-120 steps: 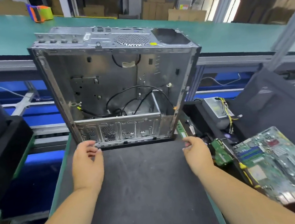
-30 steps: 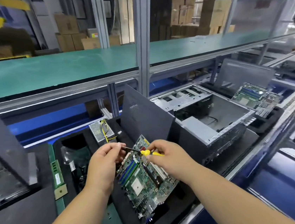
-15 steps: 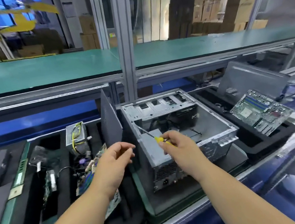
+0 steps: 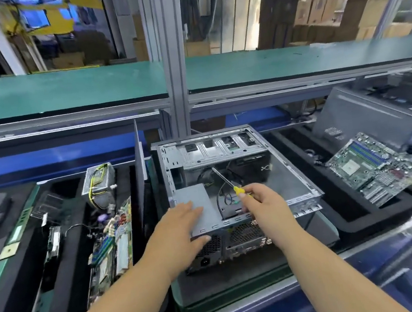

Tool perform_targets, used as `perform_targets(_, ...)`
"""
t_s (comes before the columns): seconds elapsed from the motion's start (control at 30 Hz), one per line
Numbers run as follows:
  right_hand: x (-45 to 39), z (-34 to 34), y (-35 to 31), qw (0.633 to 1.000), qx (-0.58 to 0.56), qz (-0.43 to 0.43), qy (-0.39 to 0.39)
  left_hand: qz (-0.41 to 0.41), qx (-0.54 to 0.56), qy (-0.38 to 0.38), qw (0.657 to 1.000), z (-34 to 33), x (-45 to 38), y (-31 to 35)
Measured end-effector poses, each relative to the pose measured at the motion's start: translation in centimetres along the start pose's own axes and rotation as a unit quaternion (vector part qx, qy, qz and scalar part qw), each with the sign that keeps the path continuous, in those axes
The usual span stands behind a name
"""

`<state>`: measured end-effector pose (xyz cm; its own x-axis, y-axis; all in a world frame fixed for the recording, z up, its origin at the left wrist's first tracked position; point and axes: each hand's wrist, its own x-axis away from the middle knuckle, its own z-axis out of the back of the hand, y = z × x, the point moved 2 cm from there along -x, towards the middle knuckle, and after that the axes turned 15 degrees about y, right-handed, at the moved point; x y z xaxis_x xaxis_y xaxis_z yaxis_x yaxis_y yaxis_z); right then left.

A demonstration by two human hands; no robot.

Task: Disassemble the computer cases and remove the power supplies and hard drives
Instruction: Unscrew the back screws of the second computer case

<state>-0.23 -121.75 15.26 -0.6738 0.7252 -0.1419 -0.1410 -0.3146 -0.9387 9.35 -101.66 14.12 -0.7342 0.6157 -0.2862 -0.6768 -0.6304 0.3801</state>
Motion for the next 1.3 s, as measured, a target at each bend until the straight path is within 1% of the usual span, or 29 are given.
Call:
perform_targets(0.07,-0.2,-0.2,0.1,1.000,0.007,0.003,0.009,-0.023,-0.021,-0.006,0.999,-0.3,-0.3,-0.4)
perform_targets(0.17,-0.3,-0.7,0.5,1.000,0.005,0.005,0.030,-0.051,-0.022,-0.002,0.998,-0.6,-0.8,-1.0)
perform_targets(0.3,-0.6,-1.1,0.9,0.998,-0.002,-0.019,0.060,-0.034,0.014,0.016,0.999,-0.7,-1.1,-1.7)
perform_targets(0.4,-0.7,-1.4,0.8,0.997,0.004,-0.032,0.066,-0.040,0.030,0.018,0.999,-0.6,-1.5,-2.1)
perform_targets(0.7,-0.4,-2.0,0.8,0.994,-0.018,-0.032,0.102,-0.042,0.055,0.009,0.998,-0.7,-1.7,-2.3)
perform_targets(0.97,-1.6,-1.3,1.5,0.995,-0.060,-0.021,0.077,-0.023,0.044,0.015,0.999,-1.2,-2.1,-1.4)
perform_targets(1.13,-3.5,-0.3,1.8,0.995,-0.089,-0.030,0.030,0.018,0.024,0.020,0.999,-1.7,-3.0,0.0)
perform_targets(1.23,-4.7,0.6,1.9,0.993,-0.107,-0.050,-0.006,0.047,0.002,0.009,0.999,-1.8,-3.5,1.1)
perform_targets(1.3,-5.6,1.5,2.1,0.989,-0.132,-0.061,-0.012,0.062,-0.013,0.000,0.998,-1.8,-4.0,1.9)
